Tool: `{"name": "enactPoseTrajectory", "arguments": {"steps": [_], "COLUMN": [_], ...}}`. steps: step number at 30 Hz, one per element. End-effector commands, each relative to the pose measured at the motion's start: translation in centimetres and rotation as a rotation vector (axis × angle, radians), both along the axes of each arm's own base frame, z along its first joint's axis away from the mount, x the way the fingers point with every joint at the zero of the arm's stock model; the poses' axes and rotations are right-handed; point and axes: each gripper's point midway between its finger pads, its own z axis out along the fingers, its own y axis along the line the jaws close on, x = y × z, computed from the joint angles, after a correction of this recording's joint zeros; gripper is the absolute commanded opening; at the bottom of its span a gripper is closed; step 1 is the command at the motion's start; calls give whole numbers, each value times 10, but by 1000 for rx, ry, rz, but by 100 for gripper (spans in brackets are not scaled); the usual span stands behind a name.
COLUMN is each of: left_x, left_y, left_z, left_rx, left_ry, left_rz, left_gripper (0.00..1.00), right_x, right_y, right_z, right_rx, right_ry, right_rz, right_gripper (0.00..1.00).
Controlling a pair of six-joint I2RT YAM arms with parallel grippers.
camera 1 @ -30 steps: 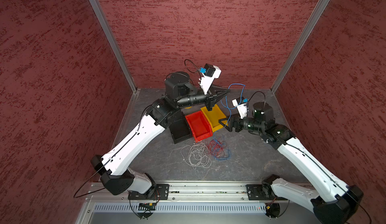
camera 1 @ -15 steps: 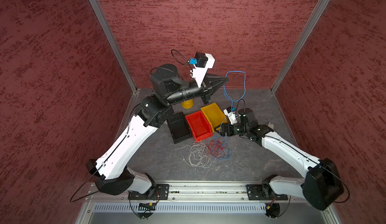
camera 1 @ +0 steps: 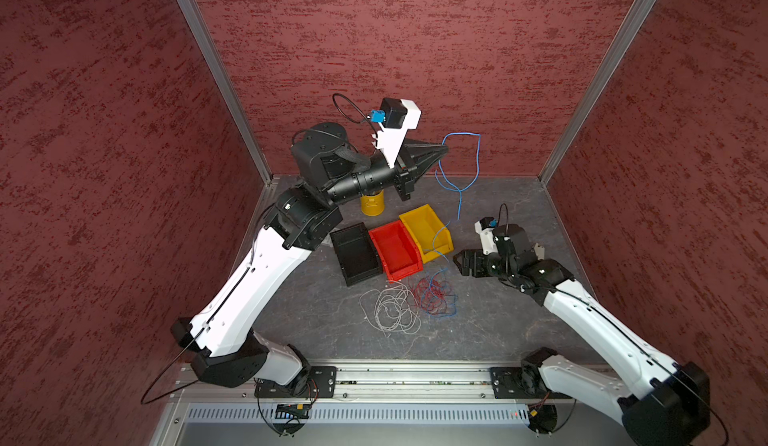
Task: Untangle and sort cables by color
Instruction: Untie the cable.
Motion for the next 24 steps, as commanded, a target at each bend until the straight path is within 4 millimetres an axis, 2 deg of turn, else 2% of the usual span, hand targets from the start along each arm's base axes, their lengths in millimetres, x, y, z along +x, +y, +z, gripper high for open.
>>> {"name": "enactPoseTrajectory", "arguments": {"steps": [1, 3, 5, 11, 14, 20, 24], "left_x": [-1, -1, -2, -5, -5, -6, -4], "left_y": [7, 7, 7, 10, 13, 14, 17], "left_z": [7, 6, 6, 8, 7, 7, 7], "left_rx": [-7, -5, -7, -12, -7, -10, -8], "left_ry": [-24, -22, -20, -25, -25, -25, -22], "left_rz": [16, 13, 8, 10, 21, 20, 31], "left_gripper": [0, 0, 0, 0, 0, 0, 0], "right_x": [-18, -32, -47, -60, -58, -40, -29], "right_y": [-10, -3, 18, 58, 67, 84, 96], "right_z": [22, 33, 42, 38, 33, 26, 19], "right_rx": [9, 54, 138, 287, 283, 278, 275], "right_ry": [-73, -102, -129, -92, -101, -116, -120], "right_rz": [13, 82, 223, 430, 471, 503, 516], "right_gripper": [89, 88, 88, 83, 83, 82, 78]}}
